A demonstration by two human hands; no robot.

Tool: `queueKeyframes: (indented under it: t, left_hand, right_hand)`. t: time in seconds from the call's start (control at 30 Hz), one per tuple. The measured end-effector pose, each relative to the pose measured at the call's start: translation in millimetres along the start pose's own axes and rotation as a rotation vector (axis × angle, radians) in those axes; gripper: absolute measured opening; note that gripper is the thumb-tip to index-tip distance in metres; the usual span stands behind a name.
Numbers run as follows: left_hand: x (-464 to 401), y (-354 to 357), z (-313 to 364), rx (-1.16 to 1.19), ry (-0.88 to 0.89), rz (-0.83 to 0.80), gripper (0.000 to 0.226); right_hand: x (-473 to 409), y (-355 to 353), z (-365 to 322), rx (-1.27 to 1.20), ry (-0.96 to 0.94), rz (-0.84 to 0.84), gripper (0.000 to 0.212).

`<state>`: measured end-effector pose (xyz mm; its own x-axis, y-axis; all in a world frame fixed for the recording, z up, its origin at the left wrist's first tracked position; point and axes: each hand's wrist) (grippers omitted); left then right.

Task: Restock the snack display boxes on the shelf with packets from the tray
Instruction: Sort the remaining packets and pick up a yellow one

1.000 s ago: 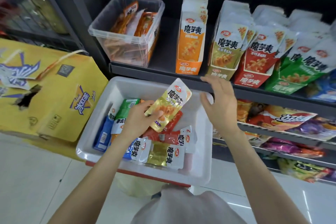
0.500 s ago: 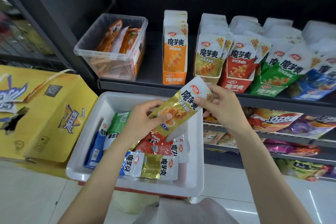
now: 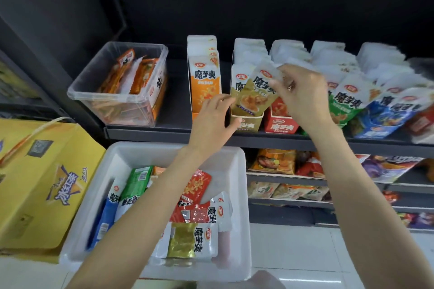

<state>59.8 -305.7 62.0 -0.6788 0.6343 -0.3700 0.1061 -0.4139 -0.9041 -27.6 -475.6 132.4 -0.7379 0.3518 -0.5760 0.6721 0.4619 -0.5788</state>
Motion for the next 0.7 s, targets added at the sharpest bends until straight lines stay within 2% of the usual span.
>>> queueKeyframes:
  t: [0.1,0.37,0.5,0.57,0.63,0.7]
  left_hand:
    - [-3.3,2.1,2.4,-0.068,0.000,0.030,0.050]
    - [-1.2,1.2,1.3,-0.071,0.036,0.046,0.044]
    - [-0.8,-1.7,0.6,-0.076,0.044,0.028,0.044]
    - [2.4,-2.4,-0.6,-0.045,0.044,0.045,0.044]
    - [12.9,-5.3,-1.8,0.035,0.019,0.122,0.040]
    - [31.9,-10.5,-5.7,0.149,-0.006,0.262,0.033]
  right_hand:
    - [-9.9,8.2,3.5,0.143,0.037,-0.058,0.036]
    - [-9.9,20.6,-5.3,0.253,0.094,-0.138,0.042]
    - [-4.2,19.4,-2.4,0.175,0.160,-0.049,0.048]
    - [7.0,15.9,-0.6,0.168,0.138,0.038,0.045]
    - [26.5,11.8,-4.7,0.138,0.075,0.170,0.033]
    - [53.5,12.0,-15.0,0.003,0.020,0.246,0.023]
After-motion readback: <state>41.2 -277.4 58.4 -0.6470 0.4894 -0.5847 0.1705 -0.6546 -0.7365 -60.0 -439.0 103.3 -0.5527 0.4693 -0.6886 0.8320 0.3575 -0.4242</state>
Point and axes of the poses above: each hand's wrist, its own x-axis away from the middle knuckle, its own y-axis out of the palm, z = x × y, and after that the axes turned 15 degrees about -x, right-handed
